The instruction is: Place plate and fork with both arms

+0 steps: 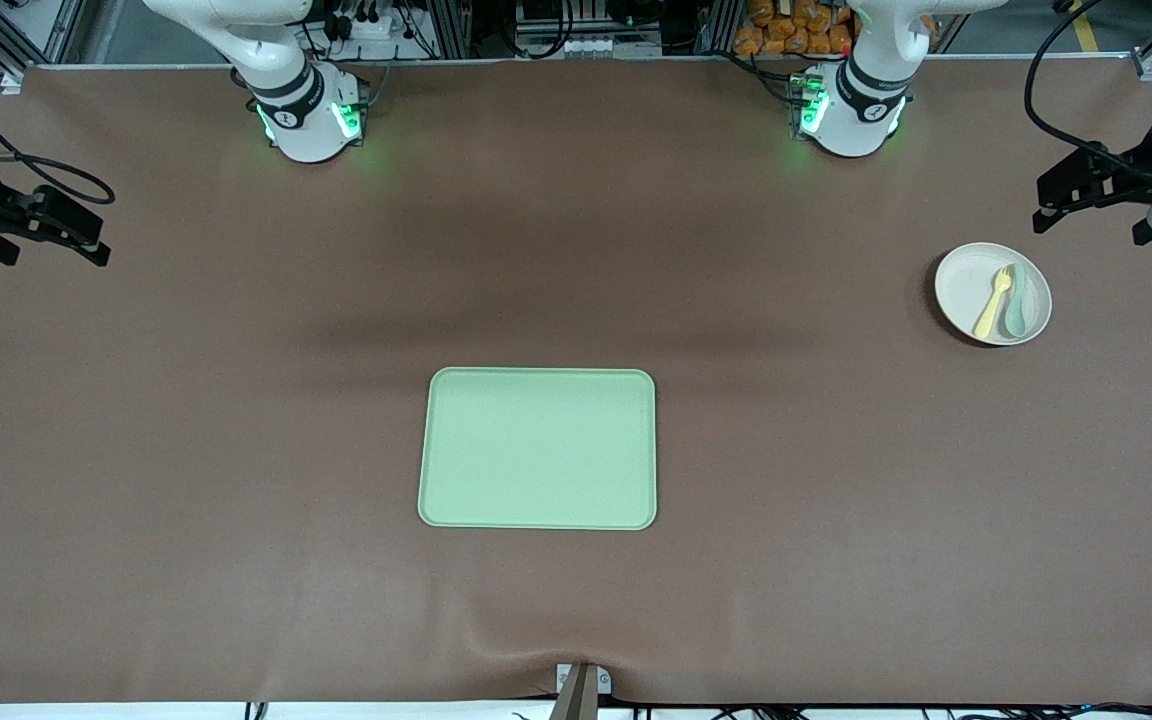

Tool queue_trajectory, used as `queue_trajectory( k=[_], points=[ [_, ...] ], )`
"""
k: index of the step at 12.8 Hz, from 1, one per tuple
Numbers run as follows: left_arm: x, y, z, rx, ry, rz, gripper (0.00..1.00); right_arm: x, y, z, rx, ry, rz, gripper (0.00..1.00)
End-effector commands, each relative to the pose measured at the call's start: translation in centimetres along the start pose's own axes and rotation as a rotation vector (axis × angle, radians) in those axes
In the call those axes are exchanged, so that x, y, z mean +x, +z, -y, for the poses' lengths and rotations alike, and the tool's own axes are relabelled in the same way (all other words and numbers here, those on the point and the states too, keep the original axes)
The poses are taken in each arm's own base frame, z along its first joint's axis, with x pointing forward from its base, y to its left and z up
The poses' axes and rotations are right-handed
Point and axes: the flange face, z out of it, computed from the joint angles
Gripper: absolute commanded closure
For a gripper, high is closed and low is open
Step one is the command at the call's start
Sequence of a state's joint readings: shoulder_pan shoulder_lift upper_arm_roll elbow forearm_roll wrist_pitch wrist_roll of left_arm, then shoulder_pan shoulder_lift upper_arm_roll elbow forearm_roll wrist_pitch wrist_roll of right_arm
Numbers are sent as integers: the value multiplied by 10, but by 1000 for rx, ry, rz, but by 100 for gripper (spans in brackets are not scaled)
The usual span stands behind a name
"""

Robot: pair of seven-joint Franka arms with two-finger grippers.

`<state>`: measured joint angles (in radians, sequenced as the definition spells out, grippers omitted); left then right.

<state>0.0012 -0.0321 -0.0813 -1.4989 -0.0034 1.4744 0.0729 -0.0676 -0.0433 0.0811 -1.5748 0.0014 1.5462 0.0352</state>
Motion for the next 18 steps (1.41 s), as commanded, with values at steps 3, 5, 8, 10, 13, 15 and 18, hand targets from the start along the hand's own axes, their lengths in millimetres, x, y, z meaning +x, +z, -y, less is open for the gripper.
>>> queue_trajectory(
  k=[3,5,8,10,13,15,18],
  points=[
    [0,-8,-3,-7,-14,-20,0,1,-3,-4,4,-3,1,0],
    [1,-7,1,-3,-19,-17,0,1,-3,-4,4,-3,1,0],
    [2,-6,2,3,-20,-17,0,1,-3,-4,4,-5,1,0],
    [-3,-5,5,2,-27,0,0,1,-3,-4,4,-3,1,0],
    [-10,-1,19,-1,-74,54,0,1,-3,-4,4,-3,1,0],
    [-10,4,30,-3,-92,64,0,1,-3,-4,4,-3,1,0],
    [-12,26,43,-8,-113,116,0,1,-3,-4,4,-5,1,0]
  ],
)
